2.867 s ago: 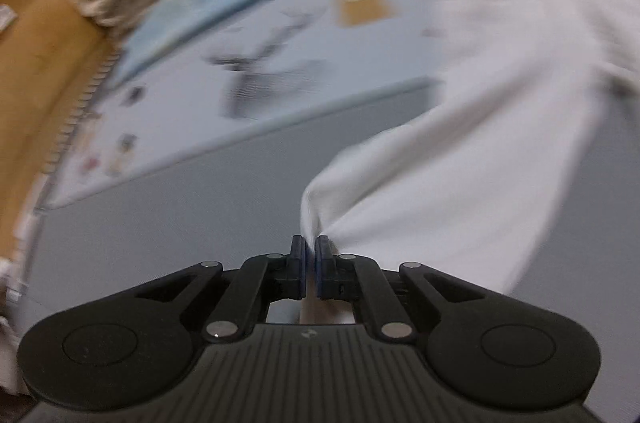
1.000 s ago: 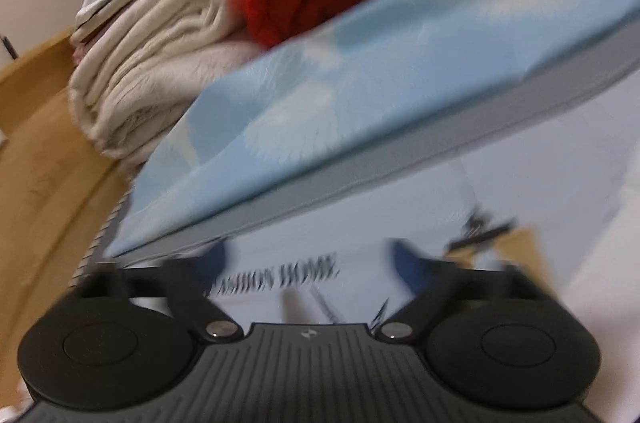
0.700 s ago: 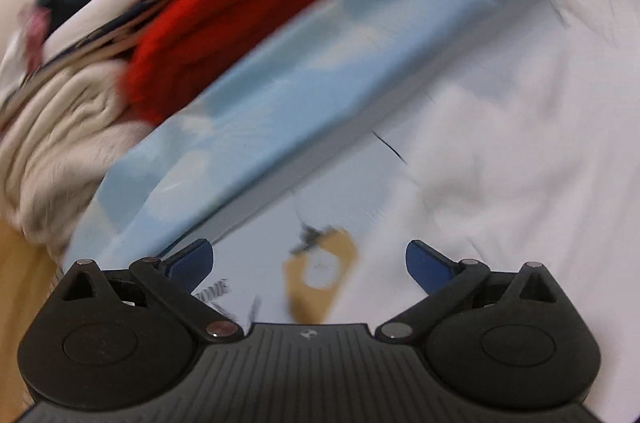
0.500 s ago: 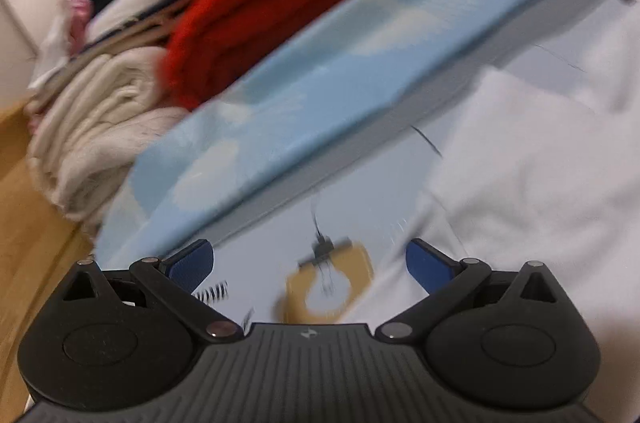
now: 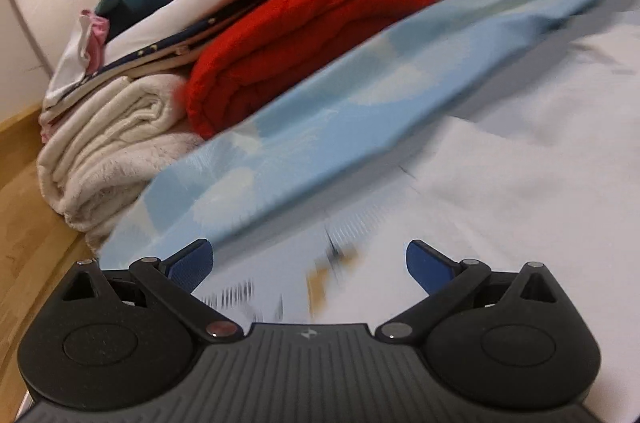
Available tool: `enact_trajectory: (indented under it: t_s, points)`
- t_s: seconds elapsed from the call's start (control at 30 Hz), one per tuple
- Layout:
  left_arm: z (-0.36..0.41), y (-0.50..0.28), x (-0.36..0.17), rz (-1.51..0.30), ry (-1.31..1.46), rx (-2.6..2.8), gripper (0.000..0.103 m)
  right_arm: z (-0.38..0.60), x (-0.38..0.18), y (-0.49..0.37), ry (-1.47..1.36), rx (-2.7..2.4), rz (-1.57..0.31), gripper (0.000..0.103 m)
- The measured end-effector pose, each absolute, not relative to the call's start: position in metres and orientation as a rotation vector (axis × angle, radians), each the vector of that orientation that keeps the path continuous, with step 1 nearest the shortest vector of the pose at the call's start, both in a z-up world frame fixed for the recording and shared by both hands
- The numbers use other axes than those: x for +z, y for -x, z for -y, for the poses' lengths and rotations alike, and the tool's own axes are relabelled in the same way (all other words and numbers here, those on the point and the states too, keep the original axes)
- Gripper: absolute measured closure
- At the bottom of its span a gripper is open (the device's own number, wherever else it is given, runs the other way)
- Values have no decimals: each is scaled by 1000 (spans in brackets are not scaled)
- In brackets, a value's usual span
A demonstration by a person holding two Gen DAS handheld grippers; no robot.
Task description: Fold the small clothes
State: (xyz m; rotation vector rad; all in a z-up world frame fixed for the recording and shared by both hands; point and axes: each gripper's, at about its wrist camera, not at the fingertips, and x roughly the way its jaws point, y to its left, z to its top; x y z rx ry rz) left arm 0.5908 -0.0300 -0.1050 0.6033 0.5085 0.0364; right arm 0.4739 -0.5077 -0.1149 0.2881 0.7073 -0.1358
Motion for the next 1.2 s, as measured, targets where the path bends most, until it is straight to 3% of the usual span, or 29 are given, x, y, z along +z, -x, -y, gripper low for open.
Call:
enact_trajectory:
  t_s: [0.17,0.37,0.47,0.57,0.83,0.9,0.93,0.97,1.0,1.03,1.07,1.17,1.2]
  points:
    - [19,-442,-72,-665,-463,-119,0,483,-107,-361,-369,-32,-785,38]
    - [15,-329,-82,-848,-203,-181,0,438,-129,-312,-486,24,-940,38]
    - [14,-306,-109,-950,-34,-201,0,417,-131,-311,-419,-11,-911,36]
    - [3,-307,-128,-1027,199,-201,1,404,-131,-319,-360,-77,-877,25]
    - [32,-291,-124,-1051,152,-232,0,399,-156,-328,-185,-103,-933,19]
    - [42,-284,-126,-1044,68,-242,0,398,-161,-325,-39,-104,-919,28]
    - [47,-285,-127,-1044,34,-247,0,400,-163,-324,7,-121,-911,54]
    - [50,-284,-127,-1043,9,-244,4,405,-163,-325,11,-128,-917,59]
    - [50,-283,-125,-1040,6,-222,28,413,-160,-326,-49,-126,-918,72]
    - [48,-285,-121,-1037,-1,-177,51,425,-153,-324,-136,-138,-912,95]
    - [40,-287,-114,-1041,30,-126,88,442,-144,-320,-244,-148,-893,100]
    - [7,-292,-95,-1041,195,-132,103,487,-133,-303,-468,-166,-838,101]
    - [3,-292,-90,-1033,162,-121,103,500,-136,-298,-518,-178,-844,103]
